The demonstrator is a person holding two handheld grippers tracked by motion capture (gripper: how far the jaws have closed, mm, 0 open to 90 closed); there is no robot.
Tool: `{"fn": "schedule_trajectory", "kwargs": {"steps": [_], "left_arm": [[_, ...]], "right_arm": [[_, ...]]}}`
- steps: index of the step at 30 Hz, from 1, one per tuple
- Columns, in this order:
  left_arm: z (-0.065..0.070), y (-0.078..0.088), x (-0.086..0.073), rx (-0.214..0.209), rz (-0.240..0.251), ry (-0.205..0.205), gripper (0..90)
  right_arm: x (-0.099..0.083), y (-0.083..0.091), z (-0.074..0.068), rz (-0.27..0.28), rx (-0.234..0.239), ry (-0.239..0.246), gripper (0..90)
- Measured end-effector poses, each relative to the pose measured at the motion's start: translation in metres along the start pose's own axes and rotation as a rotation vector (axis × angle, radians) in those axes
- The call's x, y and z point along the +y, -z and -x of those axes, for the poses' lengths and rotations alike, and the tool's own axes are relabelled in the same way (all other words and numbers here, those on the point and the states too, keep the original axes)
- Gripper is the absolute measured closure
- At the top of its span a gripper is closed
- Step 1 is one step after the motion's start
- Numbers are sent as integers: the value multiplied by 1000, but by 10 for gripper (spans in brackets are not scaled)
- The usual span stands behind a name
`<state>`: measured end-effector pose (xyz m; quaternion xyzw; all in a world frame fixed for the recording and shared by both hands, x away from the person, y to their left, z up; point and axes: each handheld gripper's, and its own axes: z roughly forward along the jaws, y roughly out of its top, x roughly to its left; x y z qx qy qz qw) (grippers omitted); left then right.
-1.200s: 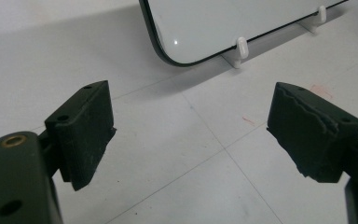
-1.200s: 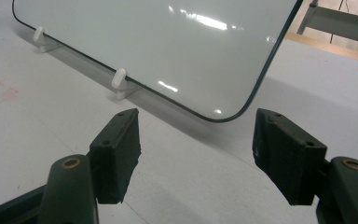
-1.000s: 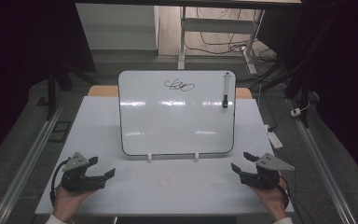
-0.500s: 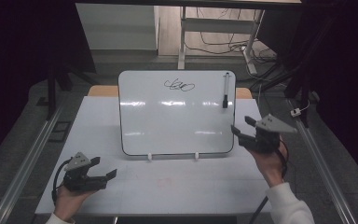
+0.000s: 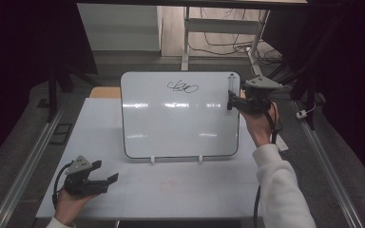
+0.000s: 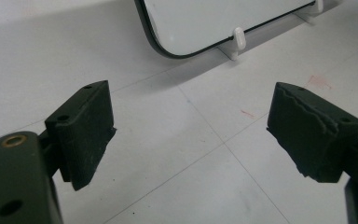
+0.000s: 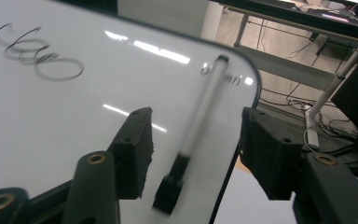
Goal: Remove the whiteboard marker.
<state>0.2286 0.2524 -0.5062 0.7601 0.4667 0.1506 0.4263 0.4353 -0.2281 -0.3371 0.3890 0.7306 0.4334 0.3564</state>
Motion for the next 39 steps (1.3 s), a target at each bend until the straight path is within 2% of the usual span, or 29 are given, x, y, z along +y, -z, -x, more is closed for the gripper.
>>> {"fn": "schedule_trajectory", "kwargs": {"steps": [8, 10, 12, 19, 24, 25, 28, 37, 39], "left_arm": [[-1, -1, -1, 3, -1, 1, 153], [-1, -1, -1, 4, -2, 0, 153], [-1, -1, -1, 6, -3, -1, 153], [-3, 0, -2, 12, 0, -2, 153], [-3, 0, -2, 15, 1, -2, 152], [-3, 0, -2, 15, 1, -2, 152], [-2, 1, -2, 16, 4, -4, 153], [-4, 1, -2, 18, 3, -1, 153], [-3, 0, -2, 19, 1, -4, 153]], "right_arm": [[16, -25, 4, -27, -42, -18, 551], [17, -28, 4, -31, -43, -25, 567], [17, -35, 4, -52, -66, -39, 613], [16, -43, 2, -62, -86, -74, 718], [17, -44, 0, -62, -106, -94, 740], [17, -44, -1, -55, -96, -122, 806], [17, -43, -3, -49, -111, -109, 808], [11, -27, 0, 13, -70, -133, 811], [8, -16, 1, 52, -44, -134, 811]]}}
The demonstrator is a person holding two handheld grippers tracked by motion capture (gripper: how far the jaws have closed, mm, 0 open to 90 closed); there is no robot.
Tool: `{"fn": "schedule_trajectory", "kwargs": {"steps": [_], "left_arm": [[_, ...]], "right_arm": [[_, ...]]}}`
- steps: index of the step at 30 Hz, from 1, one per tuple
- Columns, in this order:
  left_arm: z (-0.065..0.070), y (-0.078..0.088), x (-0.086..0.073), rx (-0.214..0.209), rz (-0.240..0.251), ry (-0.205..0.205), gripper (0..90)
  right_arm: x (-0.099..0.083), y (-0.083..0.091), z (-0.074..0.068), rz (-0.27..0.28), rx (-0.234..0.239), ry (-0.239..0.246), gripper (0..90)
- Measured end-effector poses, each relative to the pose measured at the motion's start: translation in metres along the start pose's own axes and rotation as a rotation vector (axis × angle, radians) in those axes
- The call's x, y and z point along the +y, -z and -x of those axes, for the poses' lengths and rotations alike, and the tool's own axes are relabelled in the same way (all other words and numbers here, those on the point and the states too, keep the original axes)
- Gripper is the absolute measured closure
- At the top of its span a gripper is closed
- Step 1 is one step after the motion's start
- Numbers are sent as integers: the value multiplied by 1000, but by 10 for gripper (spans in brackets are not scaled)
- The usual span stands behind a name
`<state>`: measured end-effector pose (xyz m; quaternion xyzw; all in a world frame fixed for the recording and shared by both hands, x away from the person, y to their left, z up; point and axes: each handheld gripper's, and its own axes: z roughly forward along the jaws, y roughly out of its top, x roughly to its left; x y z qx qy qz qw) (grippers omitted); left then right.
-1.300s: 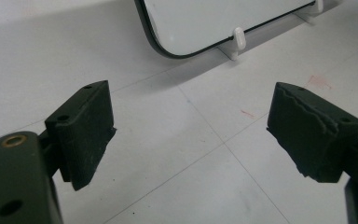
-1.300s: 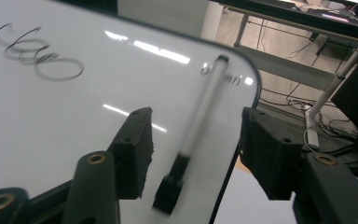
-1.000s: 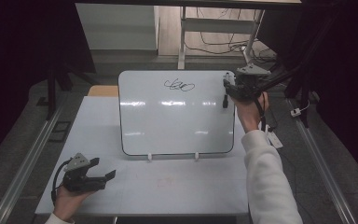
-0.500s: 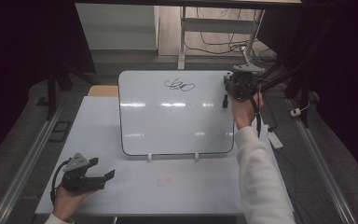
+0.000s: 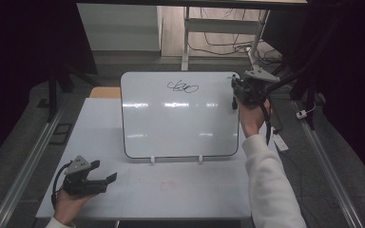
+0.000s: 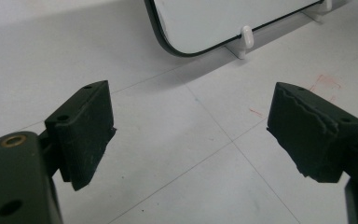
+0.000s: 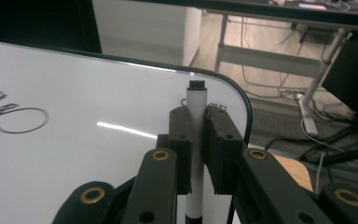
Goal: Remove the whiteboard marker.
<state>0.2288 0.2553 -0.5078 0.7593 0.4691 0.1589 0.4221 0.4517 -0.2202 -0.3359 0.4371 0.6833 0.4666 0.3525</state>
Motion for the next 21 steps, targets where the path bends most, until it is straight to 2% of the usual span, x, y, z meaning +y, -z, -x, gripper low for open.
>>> {"fn": "schedule_trajectory", "kwargs": {"steps": [5, 12, 13, 14, 15, 20, 21], "left_arm": [[3, -1, 1, -4, 0, -6, 155], [11, -6, 6, -32, -7, -35, 170], [13, -7, 6, -39, -9, -43, 171], [13, -7, 6, -39, -9, -43, 173], [17, -9, 9, -51, -10, -56, 175], [26, -14, 15, -80, -10, -82, 179], [32, -16, 19, -93, -8, -99, 181]], "right_arm": [[-7, 20, 2, 62, 78, -44, 811], [-32, 51, -6, 116, 206, -59, 810], [-37, 55, -8, 119, 228, -61, 811], [-37, 55, -8, 119, 228, -61, 811], [-45, 63, -12, 124, 264, -60, 810], [-66, 77, -25, 120, 353, -49, 810], [-70, 80, -28, 117, 372, -51, 810]]}}
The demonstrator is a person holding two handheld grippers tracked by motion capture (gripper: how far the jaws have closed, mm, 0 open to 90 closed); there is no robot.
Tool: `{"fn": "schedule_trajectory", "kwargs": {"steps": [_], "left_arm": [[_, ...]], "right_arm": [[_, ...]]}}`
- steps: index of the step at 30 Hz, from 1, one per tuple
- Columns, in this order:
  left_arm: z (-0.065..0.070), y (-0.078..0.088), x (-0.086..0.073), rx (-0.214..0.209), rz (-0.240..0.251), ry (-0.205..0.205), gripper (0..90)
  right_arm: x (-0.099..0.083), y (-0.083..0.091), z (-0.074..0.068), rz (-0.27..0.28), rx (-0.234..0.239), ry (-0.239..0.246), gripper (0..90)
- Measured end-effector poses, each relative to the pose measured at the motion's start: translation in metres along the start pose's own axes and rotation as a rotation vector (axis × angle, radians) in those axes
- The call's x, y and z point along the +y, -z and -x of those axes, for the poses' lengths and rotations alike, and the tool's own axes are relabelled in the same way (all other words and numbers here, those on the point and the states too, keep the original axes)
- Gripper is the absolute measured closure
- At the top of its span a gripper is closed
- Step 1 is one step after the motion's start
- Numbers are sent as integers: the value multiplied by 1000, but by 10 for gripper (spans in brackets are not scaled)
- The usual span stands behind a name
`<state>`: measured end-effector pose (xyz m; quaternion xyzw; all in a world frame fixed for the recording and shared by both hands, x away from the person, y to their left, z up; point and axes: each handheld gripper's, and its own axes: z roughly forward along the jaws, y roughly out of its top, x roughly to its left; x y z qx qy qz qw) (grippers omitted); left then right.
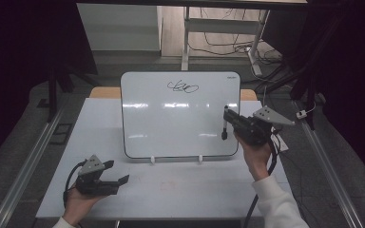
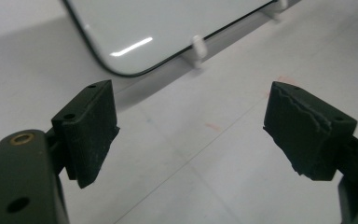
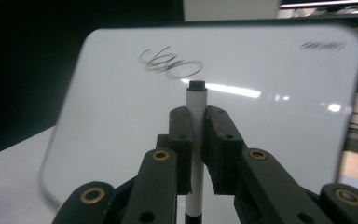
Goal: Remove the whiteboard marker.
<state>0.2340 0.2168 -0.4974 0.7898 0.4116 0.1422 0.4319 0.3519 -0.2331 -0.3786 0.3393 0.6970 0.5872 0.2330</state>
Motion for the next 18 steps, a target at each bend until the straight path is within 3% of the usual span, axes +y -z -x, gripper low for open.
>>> {"fn": "schedule_trajectory", "kwargs": {"steps": [13, 18], "left_arm": [[32, -27, 39, -98, 22, -99, 202], [45, -42, 53, -136, 18, -135, 212]], "right_arm": [[-38, -4, -48, -32, 237, -12, 809], [-50, -9, -61, -51, 303, 5, 809]]}}
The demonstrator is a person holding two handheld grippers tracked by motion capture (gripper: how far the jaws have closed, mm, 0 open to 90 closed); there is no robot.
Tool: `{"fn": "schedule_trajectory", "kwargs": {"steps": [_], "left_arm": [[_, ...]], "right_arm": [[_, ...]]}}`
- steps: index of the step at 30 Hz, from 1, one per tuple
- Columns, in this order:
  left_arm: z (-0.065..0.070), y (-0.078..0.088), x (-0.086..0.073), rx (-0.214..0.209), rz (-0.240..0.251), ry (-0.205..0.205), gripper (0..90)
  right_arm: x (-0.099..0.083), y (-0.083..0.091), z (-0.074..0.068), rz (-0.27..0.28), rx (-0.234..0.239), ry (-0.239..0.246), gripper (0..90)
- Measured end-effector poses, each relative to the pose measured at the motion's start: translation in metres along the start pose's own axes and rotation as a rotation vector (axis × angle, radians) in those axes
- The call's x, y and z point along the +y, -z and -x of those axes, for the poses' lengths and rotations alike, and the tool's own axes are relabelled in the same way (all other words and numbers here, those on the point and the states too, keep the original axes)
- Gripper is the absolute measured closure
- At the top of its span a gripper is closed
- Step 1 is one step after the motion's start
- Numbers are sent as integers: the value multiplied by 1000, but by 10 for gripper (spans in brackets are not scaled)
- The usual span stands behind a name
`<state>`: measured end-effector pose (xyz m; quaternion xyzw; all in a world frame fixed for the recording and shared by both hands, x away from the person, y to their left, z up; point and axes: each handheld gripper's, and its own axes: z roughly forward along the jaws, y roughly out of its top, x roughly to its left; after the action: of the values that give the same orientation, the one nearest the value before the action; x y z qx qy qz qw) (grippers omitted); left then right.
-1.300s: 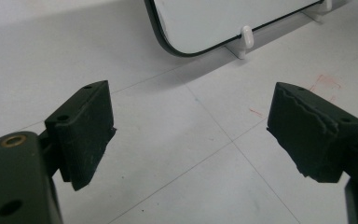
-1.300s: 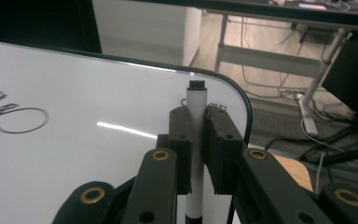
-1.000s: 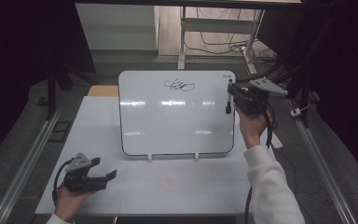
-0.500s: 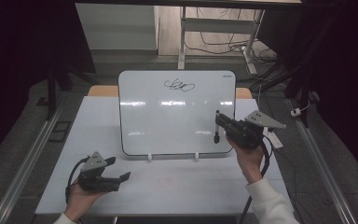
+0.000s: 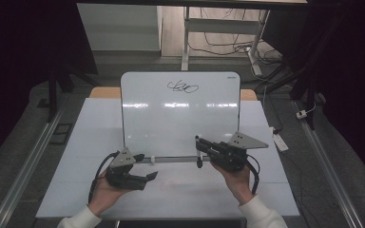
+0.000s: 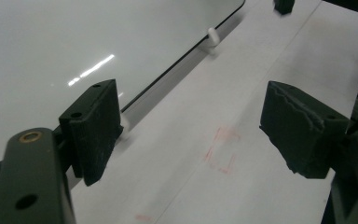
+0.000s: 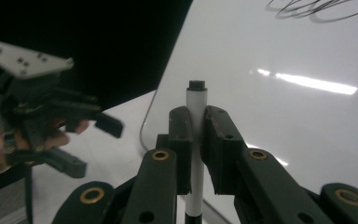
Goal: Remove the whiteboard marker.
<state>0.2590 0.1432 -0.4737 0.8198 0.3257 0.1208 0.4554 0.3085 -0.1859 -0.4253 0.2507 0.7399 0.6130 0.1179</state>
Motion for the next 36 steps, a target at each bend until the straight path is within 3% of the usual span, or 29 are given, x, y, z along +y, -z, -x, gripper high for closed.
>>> {"fn": "schedule_trajectory", "kwargs": {"steps": [5, 11, 16, 27, 36], "left_arm": [[7, -11, 8, -27, -6, -31, 225], [16, -36, 18, -112, -18, -57, 249], [25, -49, 23, -151, -24, -77, 308], [36, -65, 29, -165, -8, -67, 587], [40, -68, 32, -170, -6, -92, 727]], "right_arm": [[-10, -9, -4, -20, 53, -11, 809], [-15, -14, -10, -16, 99, -22, 809], [-17, -16, -14, -1, 106, -17, 809], [-20, -16, -22, 79, 68, -28, 808], [-22, -17, -25, 96, 55, -23, 808]]}}
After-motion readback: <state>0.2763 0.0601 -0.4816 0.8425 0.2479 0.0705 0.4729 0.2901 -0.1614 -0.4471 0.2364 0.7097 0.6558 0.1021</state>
